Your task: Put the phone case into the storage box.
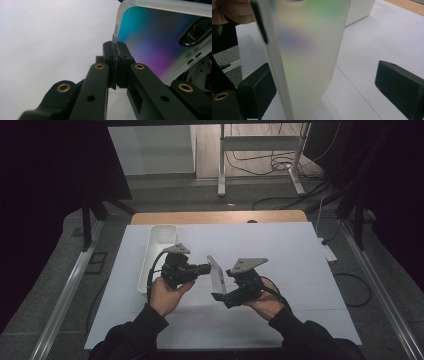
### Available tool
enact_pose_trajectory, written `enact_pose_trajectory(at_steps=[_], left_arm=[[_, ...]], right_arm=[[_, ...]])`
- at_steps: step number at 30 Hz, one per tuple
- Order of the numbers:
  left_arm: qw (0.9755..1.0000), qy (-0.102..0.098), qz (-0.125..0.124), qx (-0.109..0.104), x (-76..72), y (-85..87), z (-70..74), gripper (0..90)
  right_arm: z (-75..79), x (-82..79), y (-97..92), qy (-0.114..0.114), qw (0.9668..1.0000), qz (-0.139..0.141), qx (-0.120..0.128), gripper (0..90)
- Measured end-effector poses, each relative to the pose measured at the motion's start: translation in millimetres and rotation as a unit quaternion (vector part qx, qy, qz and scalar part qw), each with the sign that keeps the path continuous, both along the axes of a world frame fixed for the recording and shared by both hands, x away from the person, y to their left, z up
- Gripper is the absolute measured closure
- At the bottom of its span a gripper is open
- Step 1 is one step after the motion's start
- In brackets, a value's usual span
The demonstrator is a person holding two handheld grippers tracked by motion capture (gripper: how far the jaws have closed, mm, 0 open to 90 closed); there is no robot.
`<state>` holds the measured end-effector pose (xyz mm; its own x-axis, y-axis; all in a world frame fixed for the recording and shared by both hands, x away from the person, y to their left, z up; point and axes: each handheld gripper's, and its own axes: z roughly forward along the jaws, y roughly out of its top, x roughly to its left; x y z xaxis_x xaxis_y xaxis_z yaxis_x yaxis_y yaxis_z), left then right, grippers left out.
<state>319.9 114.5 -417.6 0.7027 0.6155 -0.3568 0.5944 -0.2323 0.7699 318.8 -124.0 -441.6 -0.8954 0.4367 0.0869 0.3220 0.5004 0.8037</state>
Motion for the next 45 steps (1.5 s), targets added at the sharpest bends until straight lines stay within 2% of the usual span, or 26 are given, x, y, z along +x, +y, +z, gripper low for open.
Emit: enact_pose_trajectory(at_steps=[7, 20, 33, 39, 45], left_arm=[[1.0, -0.004, 0.007, 0.004, 1.5, 6.3, 0.7, 88.3], [0.9999, -0.006, 0.009, 0.01, 1.4, 10.4, 2.7, 88.2], [0.9997, -0.009, 0.021, 0.004, 1.7, 21.0, 7.4, 88.3], [0.9998, -0.007, 0.02, 0.005, 1.7, 20.7, 6.6, 88.3], [0.9997, -0.008, 0.023, 0.002, 1.3, 22.7, 7.6, 88.3]], right_arm=[[0.5, 3.7, -7.2, 0.005, 1.0, -0.005, 0.002, 2.8], [-4.5, 7.2, -16.4, 0.015, 0.9998, -0.012, -0.008, 0.0], [-6.4, 6.9, -18.0, 0.008, 0.9996, -0.011, -0.026, 0.0], [-9.5, 7.4, -18.1, 0.006, 0.9989, -0.012, -0.045, 0.0], [-8.2, 6.9, -20.2, 0.006, 0.999, -0.016, -0.041, 0.0]])
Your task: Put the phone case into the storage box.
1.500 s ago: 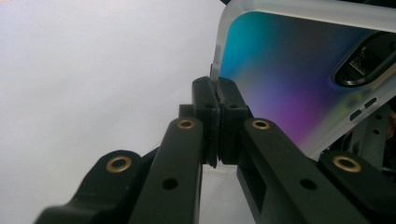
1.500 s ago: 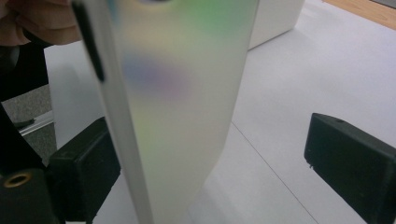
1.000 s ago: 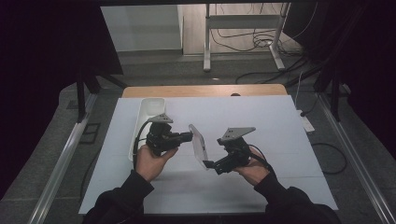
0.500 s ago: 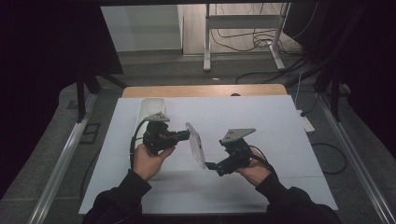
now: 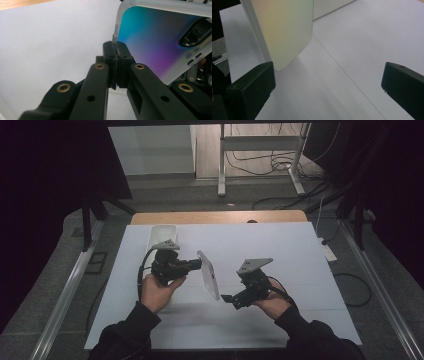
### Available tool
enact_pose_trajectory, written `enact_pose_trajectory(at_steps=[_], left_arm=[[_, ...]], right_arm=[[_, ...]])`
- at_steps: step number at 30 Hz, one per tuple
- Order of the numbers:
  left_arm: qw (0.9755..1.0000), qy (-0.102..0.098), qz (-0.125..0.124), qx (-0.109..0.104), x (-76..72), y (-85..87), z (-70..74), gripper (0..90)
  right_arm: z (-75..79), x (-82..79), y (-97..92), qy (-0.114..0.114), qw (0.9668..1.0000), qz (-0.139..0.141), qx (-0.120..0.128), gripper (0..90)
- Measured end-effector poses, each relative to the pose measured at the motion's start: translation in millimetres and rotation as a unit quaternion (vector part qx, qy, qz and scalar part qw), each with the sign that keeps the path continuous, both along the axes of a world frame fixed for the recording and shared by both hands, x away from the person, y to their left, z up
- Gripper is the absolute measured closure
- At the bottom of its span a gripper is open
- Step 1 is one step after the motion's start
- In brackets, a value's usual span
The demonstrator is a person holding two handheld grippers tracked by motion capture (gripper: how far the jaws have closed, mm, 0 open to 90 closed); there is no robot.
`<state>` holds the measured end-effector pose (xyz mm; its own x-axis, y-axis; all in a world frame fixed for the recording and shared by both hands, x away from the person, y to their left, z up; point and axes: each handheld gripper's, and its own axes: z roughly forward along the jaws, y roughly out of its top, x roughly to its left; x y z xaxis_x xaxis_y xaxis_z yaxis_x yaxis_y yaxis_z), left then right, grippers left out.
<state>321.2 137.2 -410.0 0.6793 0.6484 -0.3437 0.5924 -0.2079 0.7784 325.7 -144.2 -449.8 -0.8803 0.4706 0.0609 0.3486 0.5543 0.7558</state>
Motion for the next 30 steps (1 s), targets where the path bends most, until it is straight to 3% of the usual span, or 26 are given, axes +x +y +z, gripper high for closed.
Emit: enact_pose_trajectory(at_steps=[30], left_arm=[[0.9978, -0.029, 0.058, -0.013, -0.6, 35.0, 14.3, 88.3]], right_arm=[[6.2, -1.9, -30.8, -0.001, 0.9998, -0.021, 0.003, 0.0]])
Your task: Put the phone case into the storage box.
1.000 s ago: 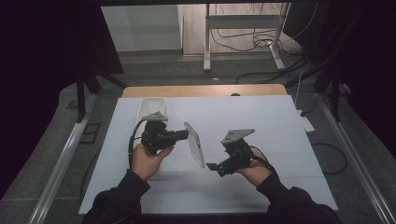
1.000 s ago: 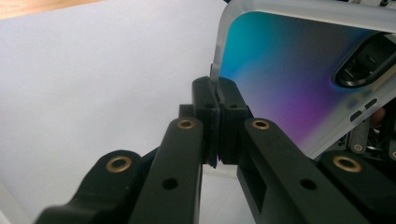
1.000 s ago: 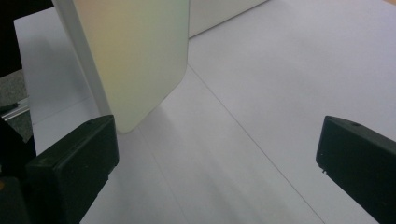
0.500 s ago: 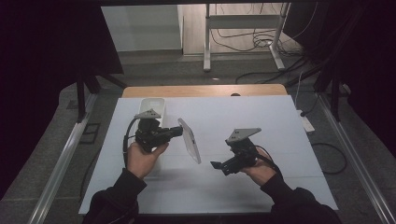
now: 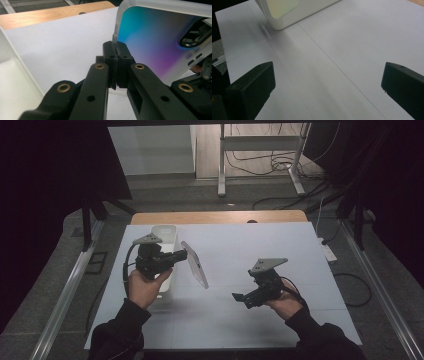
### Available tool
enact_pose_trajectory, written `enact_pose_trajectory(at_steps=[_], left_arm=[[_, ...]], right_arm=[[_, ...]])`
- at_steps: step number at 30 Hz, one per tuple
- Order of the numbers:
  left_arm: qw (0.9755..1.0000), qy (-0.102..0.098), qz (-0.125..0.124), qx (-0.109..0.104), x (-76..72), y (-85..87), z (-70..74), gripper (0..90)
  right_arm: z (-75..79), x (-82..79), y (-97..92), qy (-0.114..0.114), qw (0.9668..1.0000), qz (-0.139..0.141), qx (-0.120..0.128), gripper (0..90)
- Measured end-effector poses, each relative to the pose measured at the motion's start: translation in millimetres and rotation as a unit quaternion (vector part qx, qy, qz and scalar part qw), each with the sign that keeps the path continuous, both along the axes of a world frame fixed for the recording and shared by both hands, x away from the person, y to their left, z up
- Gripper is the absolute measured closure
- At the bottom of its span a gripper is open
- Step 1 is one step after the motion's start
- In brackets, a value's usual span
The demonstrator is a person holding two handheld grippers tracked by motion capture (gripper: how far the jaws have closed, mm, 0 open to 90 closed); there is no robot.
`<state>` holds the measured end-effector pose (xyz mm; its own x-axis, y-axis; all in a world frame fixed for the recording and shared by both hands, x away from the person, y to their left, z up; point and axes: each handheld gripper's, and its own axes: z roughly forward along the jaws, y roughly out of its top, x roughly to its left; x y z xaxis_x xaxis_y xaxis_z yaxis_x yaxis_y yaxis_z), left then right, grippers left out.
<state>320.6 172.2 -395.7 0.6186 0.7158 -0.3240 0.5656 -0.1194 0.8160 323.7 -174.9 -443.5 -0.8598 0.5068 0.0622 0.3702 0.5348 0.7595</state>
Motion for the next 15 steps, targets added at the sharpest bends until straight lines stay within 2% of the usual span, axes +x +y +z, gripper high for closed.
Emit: enact_pose_trajectory(at_steps=[10, 15], left_arm=[[0.9998, -0.009, 0.017, 0.005, 2.8, 12.1, 5.2, 88.3], [0.9997, -0.01, 0.022, 0.008, 6.9, 17.7, 5.4, 88.3]], right_arm=[[-1.1, -3.5, -14.3, 0.002, 0.9998, -0.015, -0.009, 0.0], [-0.4, -6.2, -23.4, 0.004, 0.9997, -0.023, -0.006, 0.0]])
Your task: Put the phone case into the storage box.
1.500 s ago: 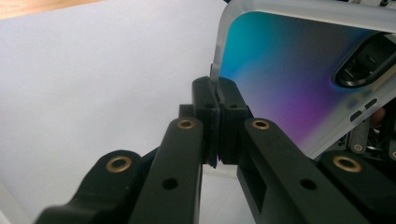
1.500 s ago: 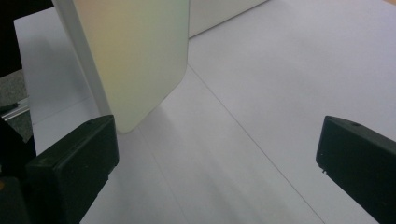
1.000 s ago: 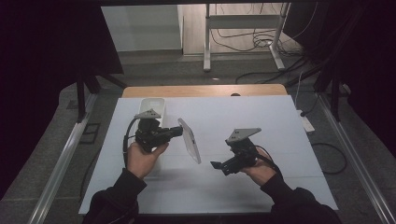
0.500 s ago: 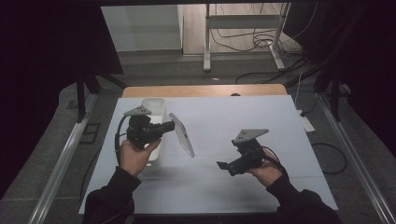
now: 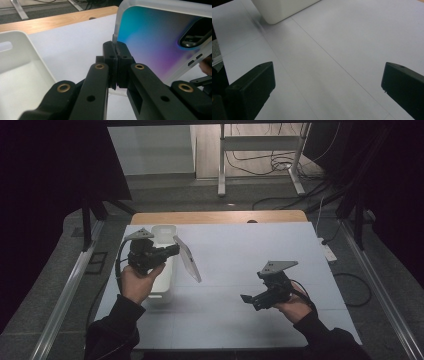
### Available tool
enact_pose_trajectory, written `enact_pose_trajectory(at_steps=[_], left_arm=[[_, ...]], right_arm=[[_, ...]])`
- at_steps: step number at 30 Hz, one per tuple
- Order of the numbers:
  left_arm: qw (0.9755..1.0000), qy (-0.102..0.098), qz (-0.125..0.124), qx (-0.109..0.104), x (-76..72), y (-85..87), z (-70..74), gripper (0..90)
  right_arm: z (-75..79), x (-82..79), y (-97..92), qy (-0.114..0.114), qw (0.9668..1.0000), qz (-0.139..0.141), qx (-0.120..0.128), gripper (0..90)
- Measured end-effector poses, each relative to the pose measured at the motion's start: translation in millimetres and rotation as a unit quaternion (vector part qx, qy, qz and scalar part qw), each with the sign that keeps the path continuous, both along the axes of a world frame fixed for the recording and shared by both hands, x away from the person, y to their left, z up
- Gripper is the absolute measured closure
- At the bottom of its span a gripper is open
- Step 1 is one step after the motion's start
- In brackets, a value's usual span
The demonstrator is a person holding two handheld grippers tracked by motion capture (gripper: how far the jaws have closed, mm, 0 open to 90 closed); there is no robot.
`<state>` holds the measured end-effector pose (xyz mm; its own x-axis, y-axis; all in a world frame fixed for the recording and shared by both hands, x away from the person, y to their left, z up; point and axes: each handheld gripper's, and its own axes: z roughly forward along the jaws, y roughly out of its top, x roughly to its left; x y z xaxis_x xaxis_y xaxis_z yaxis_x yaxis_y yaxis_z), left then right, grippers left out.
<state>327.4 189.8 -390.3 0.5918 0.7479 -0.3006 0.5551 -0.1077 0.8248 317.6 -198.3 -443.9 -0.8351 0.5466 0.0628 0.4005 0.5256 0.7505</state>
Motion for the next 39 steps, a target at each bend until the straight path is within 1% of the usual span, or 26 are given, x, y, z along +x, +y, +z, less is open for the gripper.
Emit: enact_pose_trajectory(at_steps=[4, 9, 11, 18, 22, 25, 29, 33, 39], left_arm=[[1.0, 0.0, 0.007, 0.001, 3.1, 4.9, 1.3, 88.2], [0.9999, -0.006, 0.014, 0.0, 4.9, 10.3, 5.6, 88.3], [0.9998, -0.008, 0.016, 0.001, 5.5, 12.1, 6.7, 88.3], [0.9996, -0.008, 0.025, 0.001, 7.5, 17.7, 6.8, 88.3], [0.9995, -0.011, 0.031, 0.003, 9.4, 20.8, 8.3, 88.2], [0.9993, -0.014, 0.034, 0.005, 11.2, 21.6, 10.1, 88.3], [0.9991, -0.017, 0.038, 0.009, 15.2, 22.2, 11.0, 88.3], [0.9989, -0.016, 0.043, 0.007, 19.4, 24.2, 10.3, 88.2], [0.9985, -0.018, 0.052, 0.004, 23.3, 27.8, 10.9, 88.2]], right_arm=[[0.9, -2.0, -6.3, 0.001, 1.0, -0.006, 0.003, 0.0], [2.1, -4.6, -15.8, -0.002, 0.9999, -0.013, 0.007, 0.0], [2.3, -5.9, -18.8, -0.003, 0.9999, -0.015, 0.005, 0.0], [1.9, -8.4, -28.3, -0.002, 0.9997, -0.025, 0.008, 0.0], [2.0, -10.6, -34.2, -0.003, 0.9995, -0.031, 0.008, 0.0], [1.7, -11.7, -37.8, -0.002, 0.9994, -0.034, 0.012, 0.0], [1.4, -13.6, -45.1, -0.001, 0.9991, -0.041, 0.01, 0.0], [1.1, -15.1, -51.7, 0.0, 0.9988, -0.047, 0.012, 0.0], [-0.5, -18.4, -60.7, 0.0, 0.9986, -0.052, 0.007, 0.0]])
